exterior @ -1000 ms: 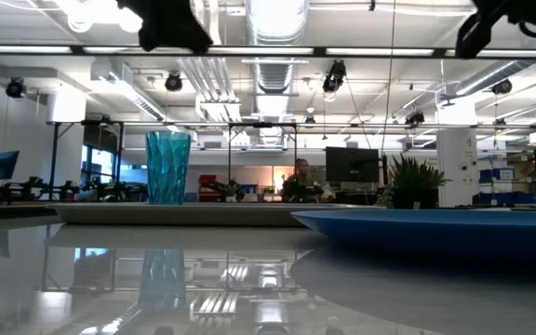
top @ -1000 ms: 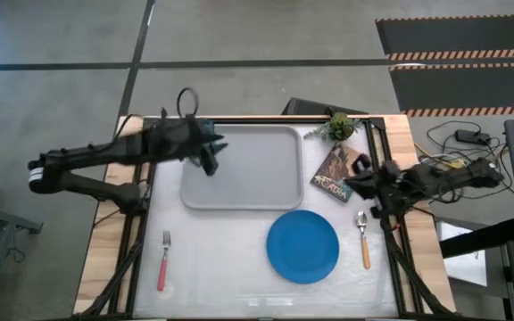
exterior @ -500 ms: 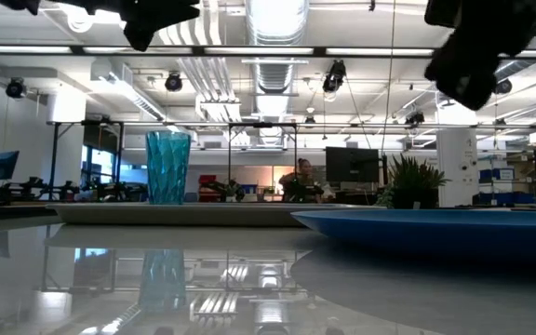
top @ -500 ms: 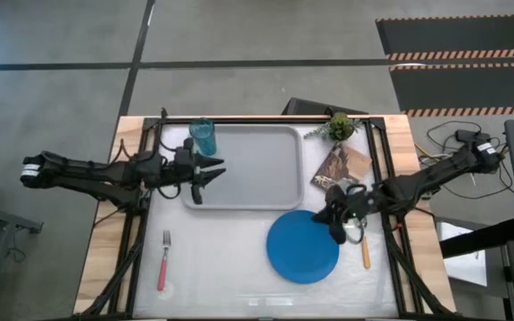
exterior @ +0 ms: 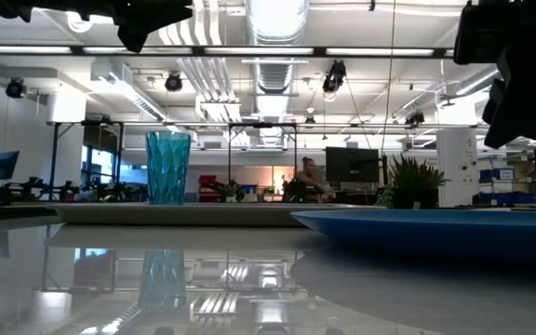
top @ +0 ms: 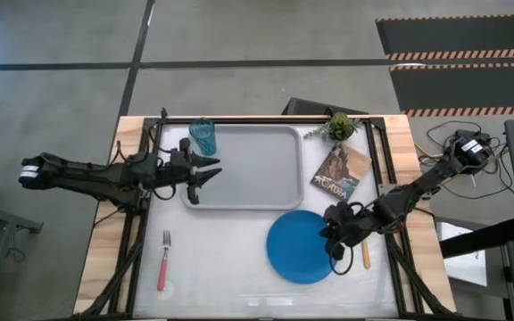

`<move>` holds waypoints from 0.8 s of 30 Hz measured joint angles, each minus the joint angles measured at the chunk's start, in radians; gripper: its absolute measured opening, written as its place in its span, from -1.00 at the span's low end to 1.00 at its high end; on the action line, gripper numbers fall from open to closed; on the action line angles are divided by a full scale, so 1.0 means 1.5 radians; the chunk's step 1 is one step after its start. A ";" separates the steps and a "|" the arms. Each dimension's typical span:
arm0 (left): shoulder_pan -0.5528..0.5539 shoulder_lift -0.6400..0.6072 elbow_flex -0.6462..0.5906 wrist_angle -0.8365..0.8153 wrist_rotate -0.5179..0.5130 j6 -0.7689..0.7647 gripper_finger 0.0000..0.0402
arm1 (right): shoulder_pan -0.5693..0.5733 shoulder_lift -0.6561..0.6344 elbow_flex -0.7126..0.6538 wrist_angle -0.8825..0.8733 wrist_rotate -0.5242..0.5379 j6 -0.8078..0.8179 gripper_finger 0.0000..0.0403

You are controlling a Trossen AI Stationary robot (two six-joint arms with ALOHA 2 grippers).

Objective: Pick and place plate/cup/fork/spoon on tray
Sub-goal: Put the blue plate on the center of the gray tray

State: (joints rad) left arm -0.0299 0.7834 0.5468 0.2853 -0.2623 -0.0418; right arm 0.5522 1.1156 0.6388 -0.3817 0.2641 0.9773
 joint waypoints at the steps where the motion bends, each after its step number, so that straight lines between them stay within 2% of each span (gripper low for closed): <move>1: 0.000 0.002 0.000 -0.001 0.000 0.000 -0.46 | 0.000 0.000 0.000 -0.006 0.001 0.000 -0.96; 6: 0.000 0.010 -0.004 -0.004 0.000 0.003 -0.46 | -0.011 -0.006 -0.001 -0.007 -0.001 -0.003 -0.91; 11: 0.001 0.010 -0.007 0.000 0.000 0.004 -0.46 | -0.017 -0.008 -0.001 -0.028 0.003 -0.014 -0.65; 18: 0.001 0.008 -0.012 0.002 0.000 0.004 -0.46 | -0.035 0.018 -0.006 -0.072 0.094 -0.041 -0.13; 24: 0.001 0.006 -0.019 0.003 0.000 0.004 -0.46 | -0.044 0.065 -0.019 -0.063 0.174 -0.143 0.09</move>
State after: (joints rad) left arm -0.0284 0.7920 0.5177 0.2892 -0.2619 -0.0357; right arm 0.4860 1.2125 0.6108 -0.4760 0.5244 0.7630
